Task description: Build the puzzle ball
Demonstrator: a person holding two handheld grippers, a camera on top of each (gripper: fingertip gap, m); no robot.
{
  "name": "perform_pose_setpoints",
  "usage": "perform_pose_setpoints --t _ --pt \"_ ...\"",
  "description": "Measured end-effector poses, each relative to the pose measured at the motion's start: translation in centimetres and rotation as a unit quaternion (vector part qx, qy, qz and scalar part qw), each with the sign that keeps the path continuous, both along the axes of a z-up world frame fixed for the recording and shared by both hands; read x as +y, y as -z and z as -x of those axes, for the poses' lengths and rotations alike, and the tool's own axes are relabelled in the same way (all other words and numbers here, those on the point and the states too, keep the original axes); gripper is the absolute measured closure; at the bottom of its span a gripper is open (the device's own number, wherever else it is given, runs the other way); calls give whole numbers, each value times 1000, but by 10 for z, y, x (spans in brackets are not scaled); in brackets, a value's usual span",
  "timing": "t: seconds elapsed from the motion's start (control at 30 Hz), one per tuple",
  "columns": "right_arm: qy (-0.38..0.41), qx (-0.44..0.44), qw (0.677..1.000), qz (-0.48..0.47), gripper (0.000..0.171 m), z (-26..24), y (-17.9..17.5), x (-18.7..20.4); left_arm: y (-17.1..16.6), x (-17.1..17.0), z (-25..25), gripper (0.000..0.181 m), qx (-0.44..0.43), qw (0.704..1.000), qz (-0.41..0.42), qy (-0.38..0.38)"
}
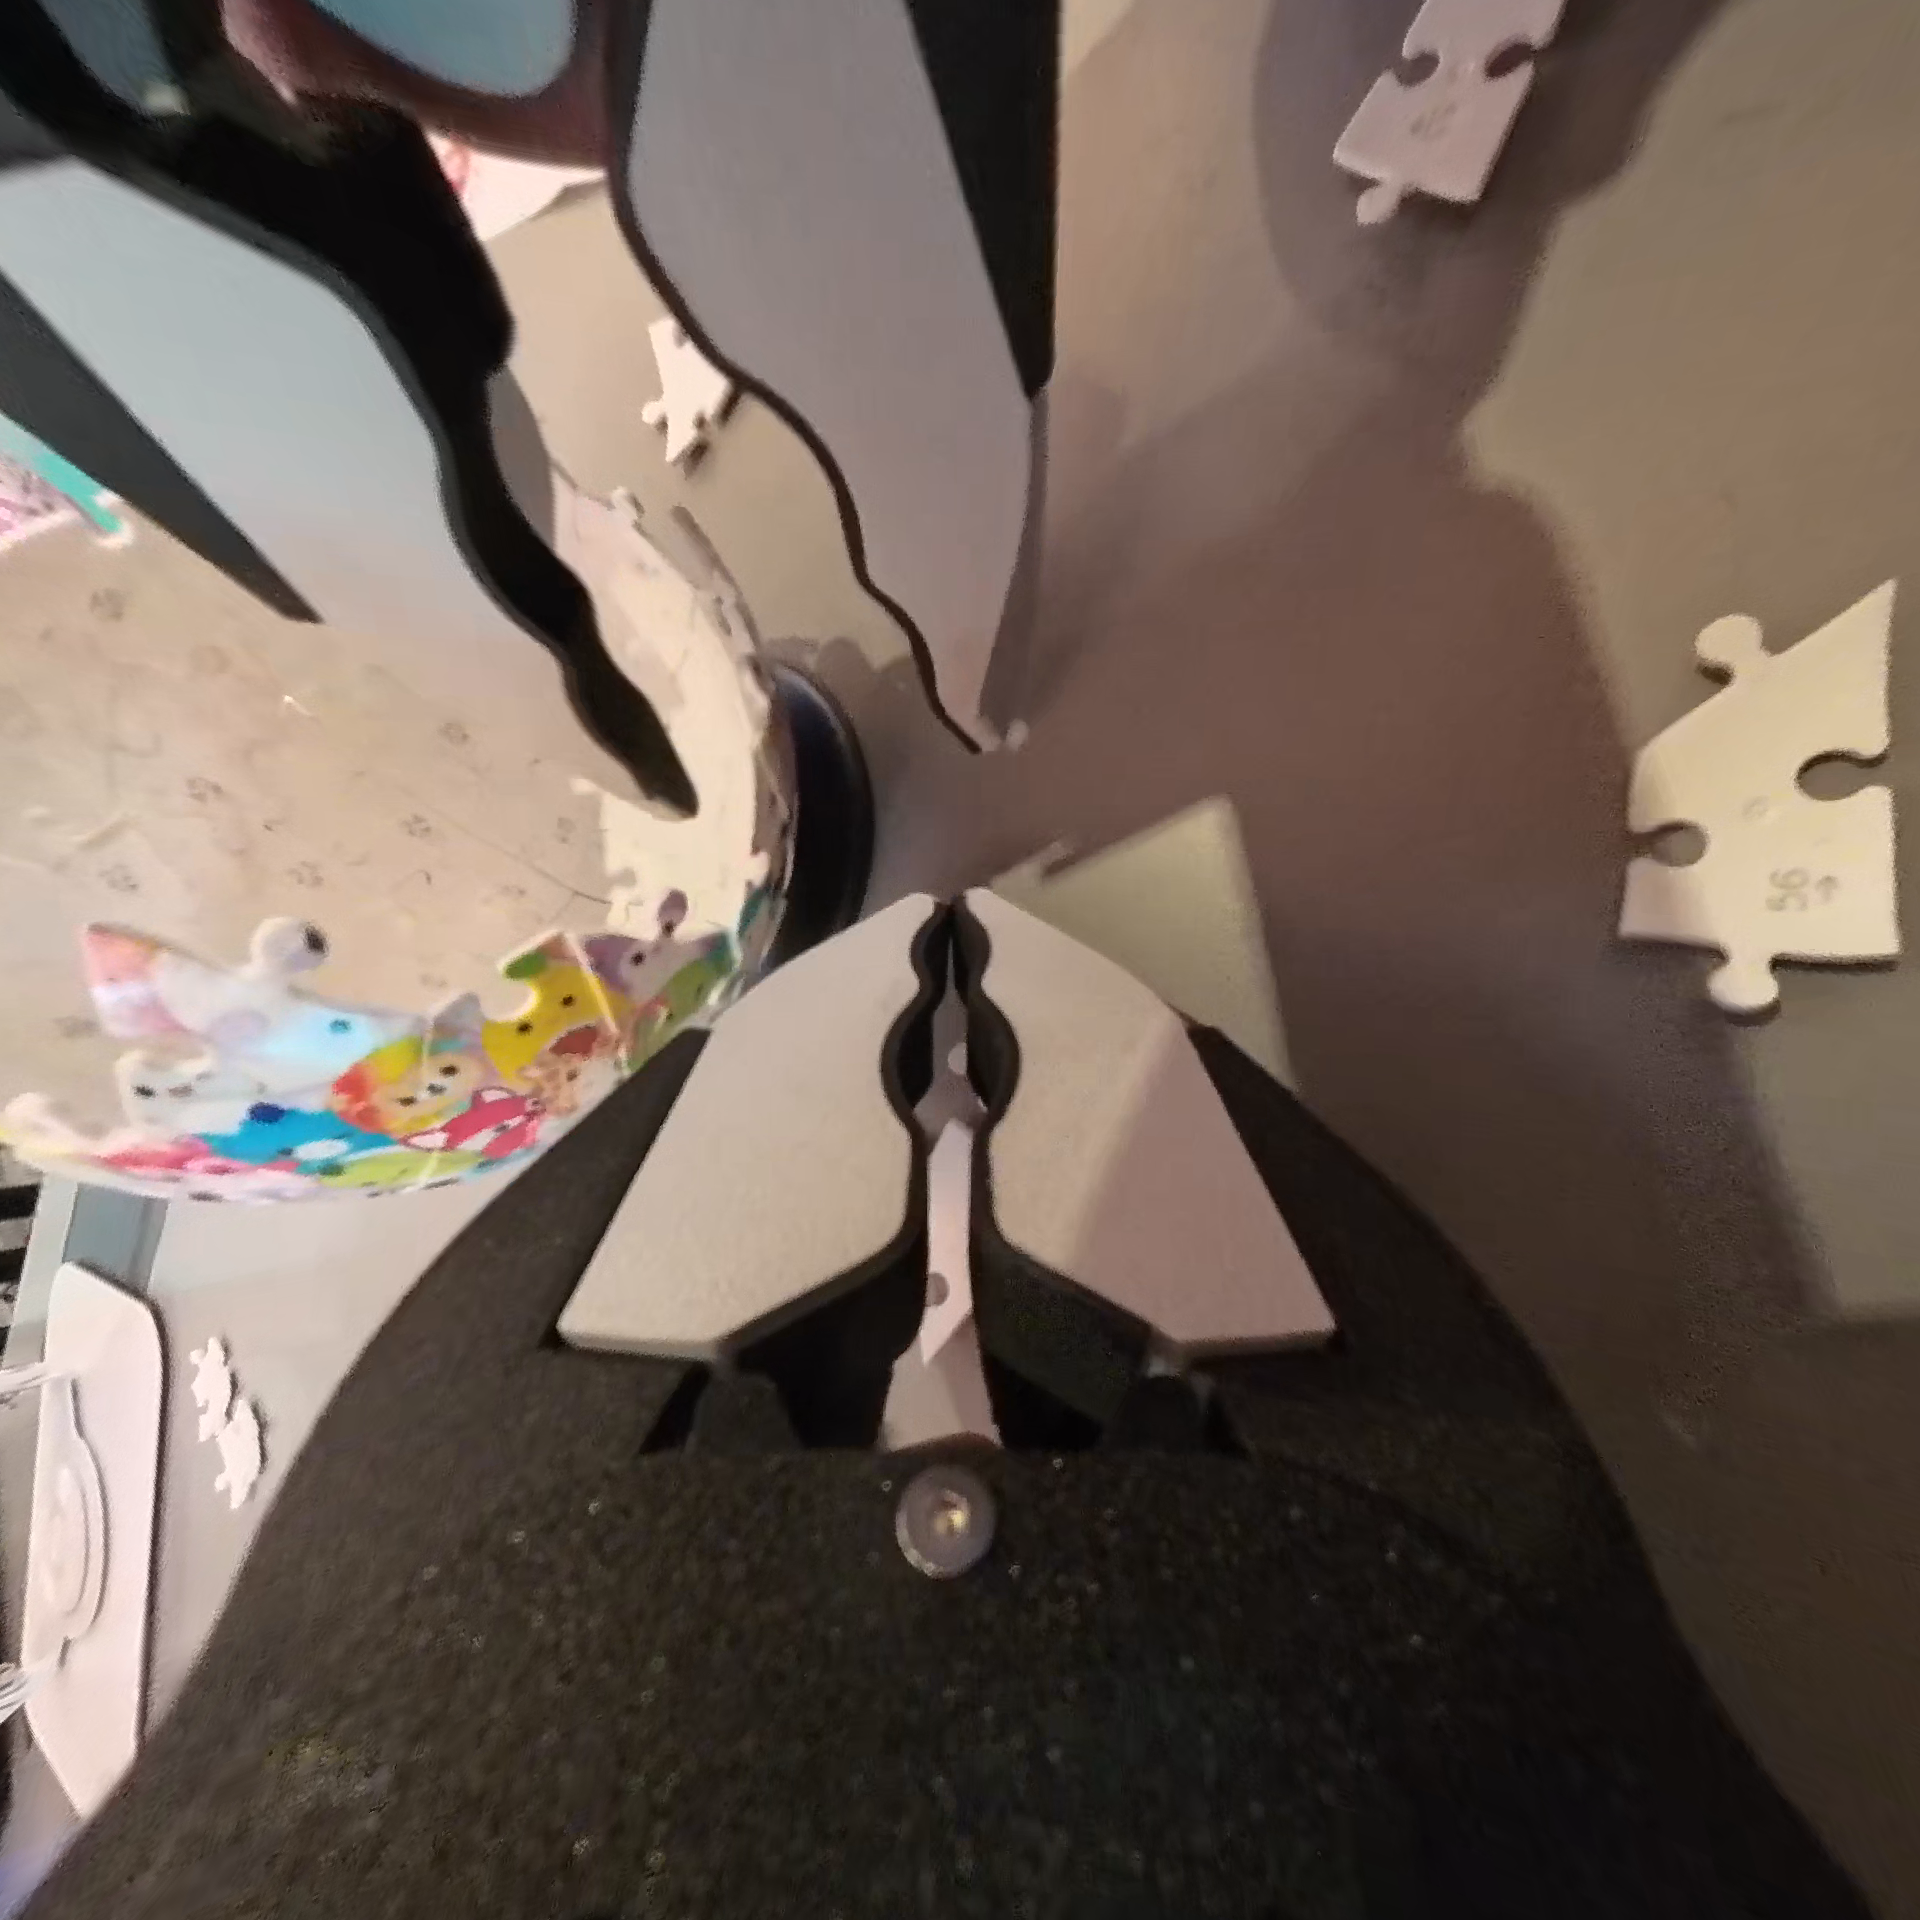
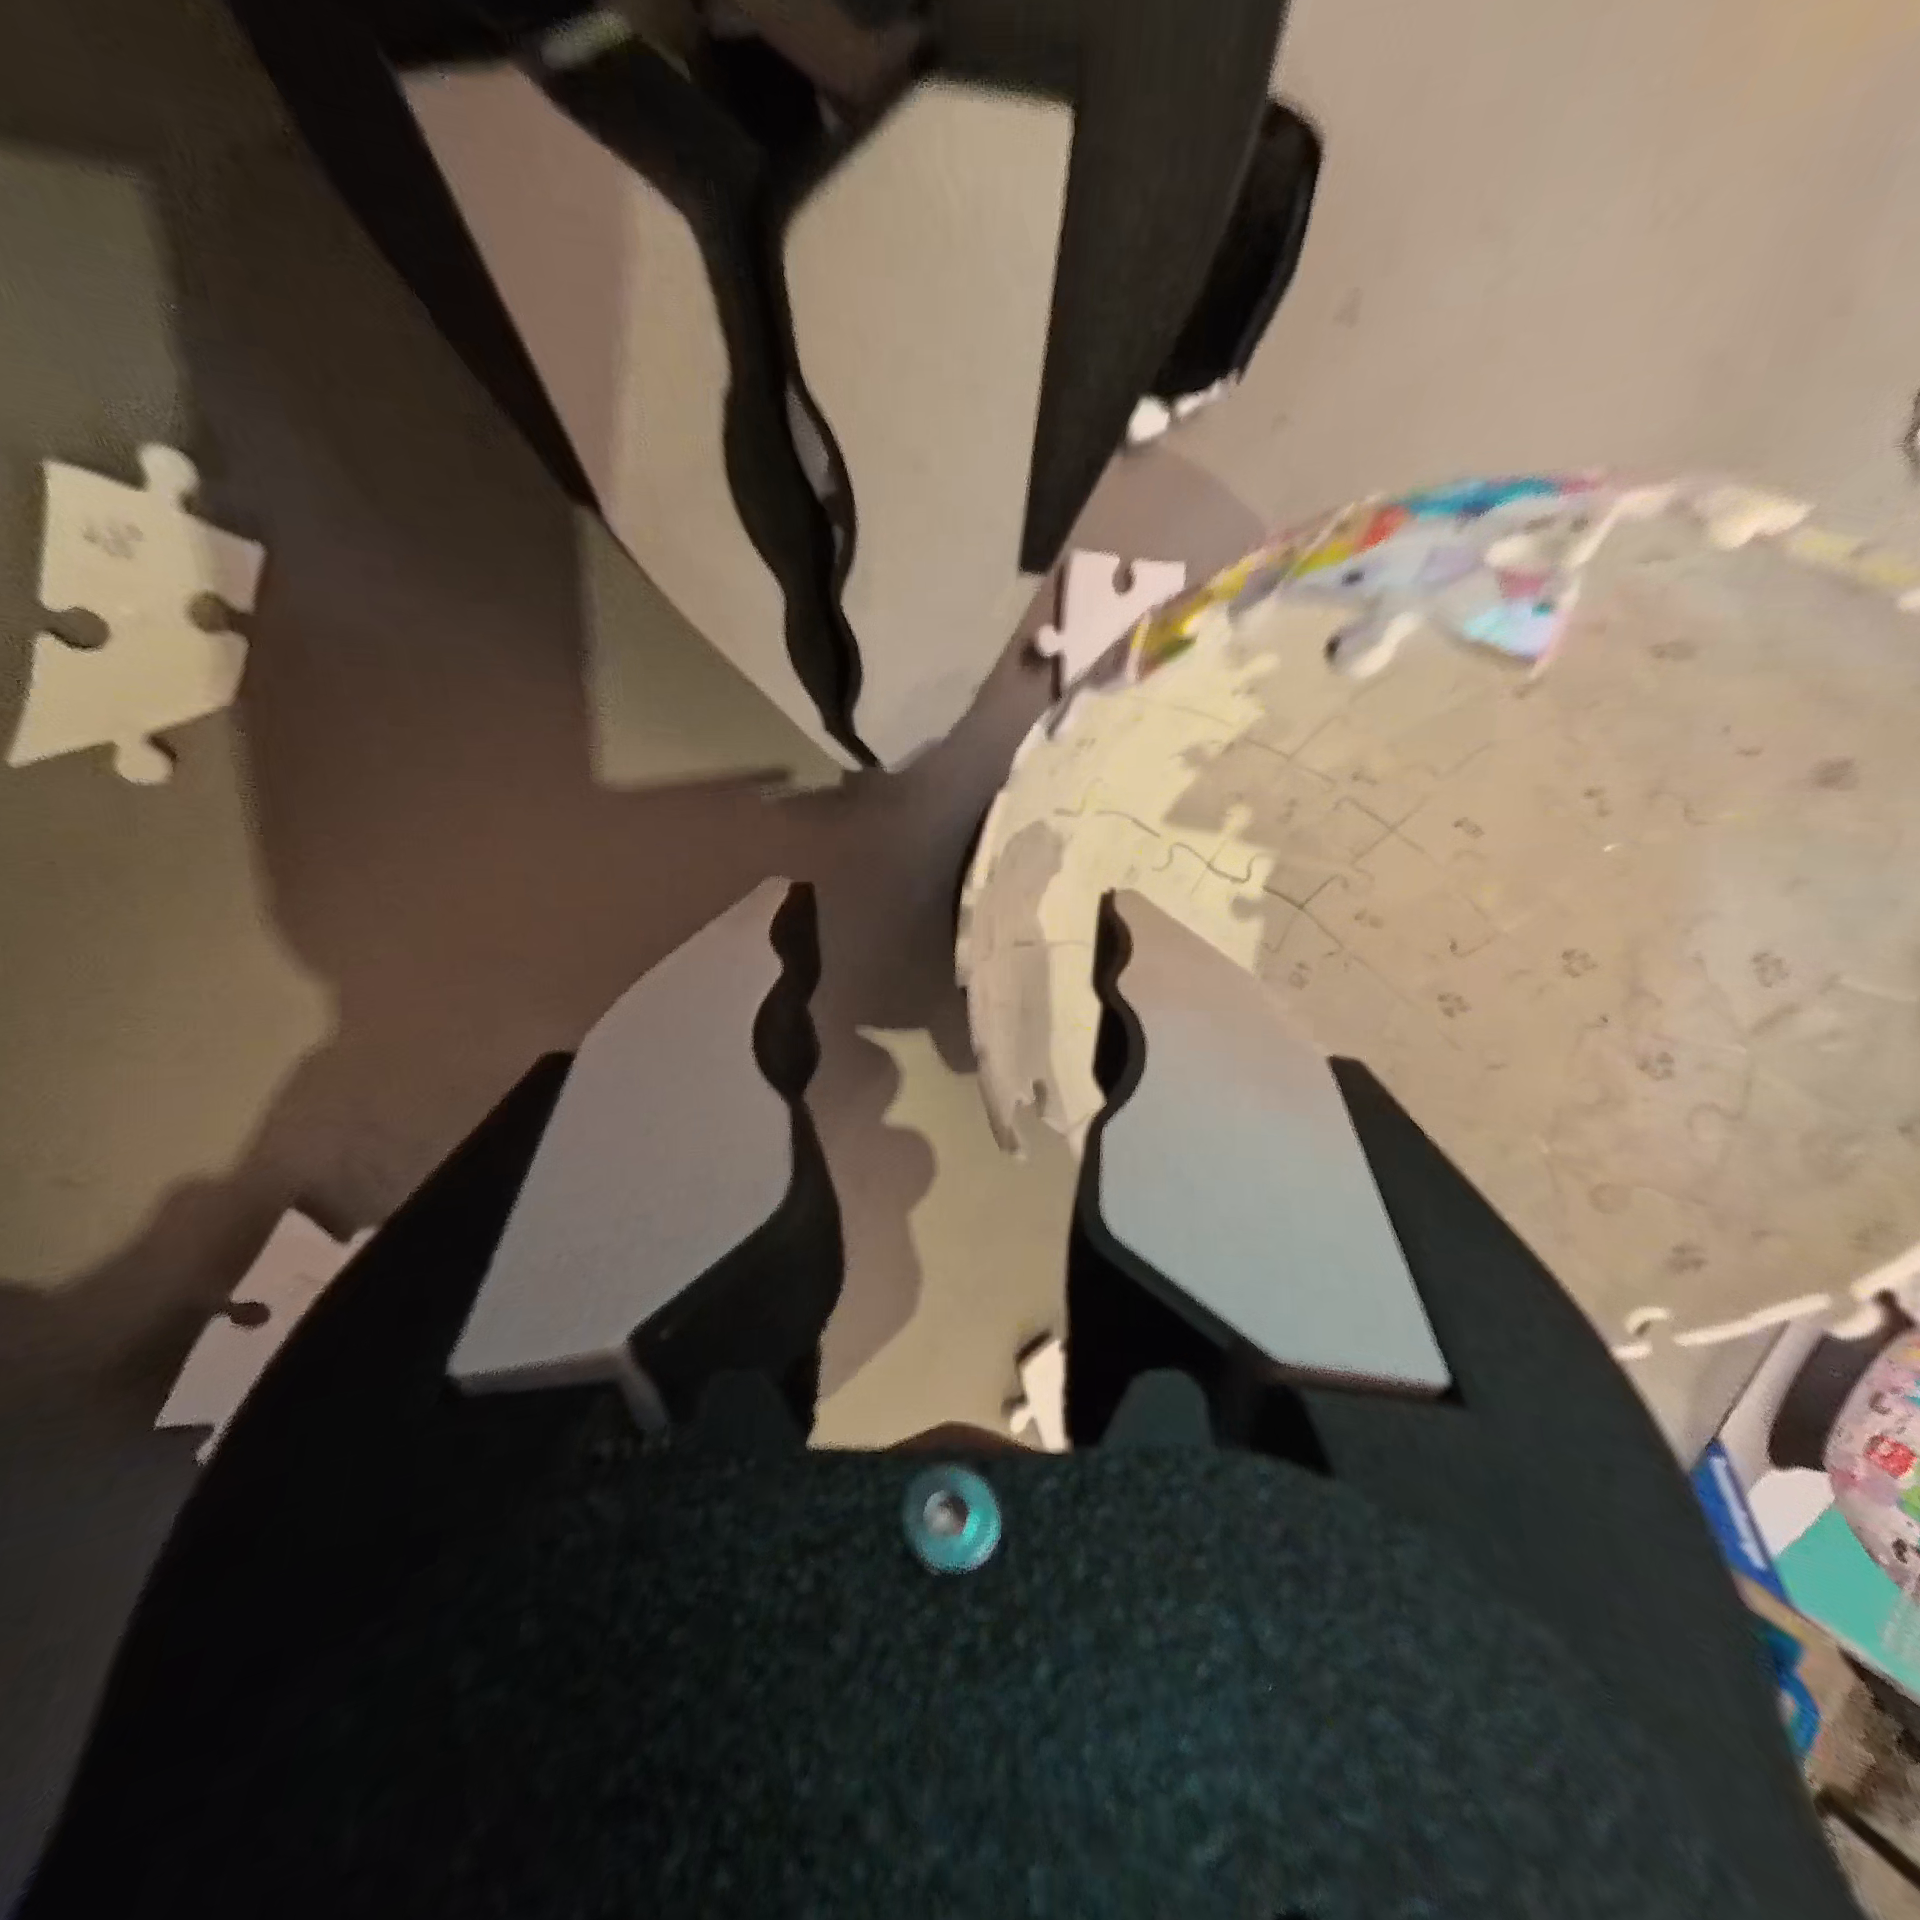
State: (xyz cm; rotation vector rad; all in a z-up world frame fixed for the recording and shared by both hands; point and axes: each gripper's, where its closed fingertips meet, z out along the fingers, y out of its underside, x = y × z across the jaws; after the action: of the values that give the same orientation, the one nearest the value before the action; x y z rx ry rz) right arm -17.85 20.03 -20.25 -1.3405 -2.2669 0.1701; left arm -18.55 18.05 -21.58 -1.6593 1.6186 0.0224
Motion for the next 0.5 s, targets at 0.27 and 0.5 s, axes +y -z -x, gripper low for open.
perform_pose_setpoints --t 0.27,0.5 --pt "-27 1 1000 11 122 9 9 -12 2 0 3 181 4 1000 1 1" --pt "-34 4 999 12 120 10 11 -13 4 0 7 181 14 1000 -3 3"
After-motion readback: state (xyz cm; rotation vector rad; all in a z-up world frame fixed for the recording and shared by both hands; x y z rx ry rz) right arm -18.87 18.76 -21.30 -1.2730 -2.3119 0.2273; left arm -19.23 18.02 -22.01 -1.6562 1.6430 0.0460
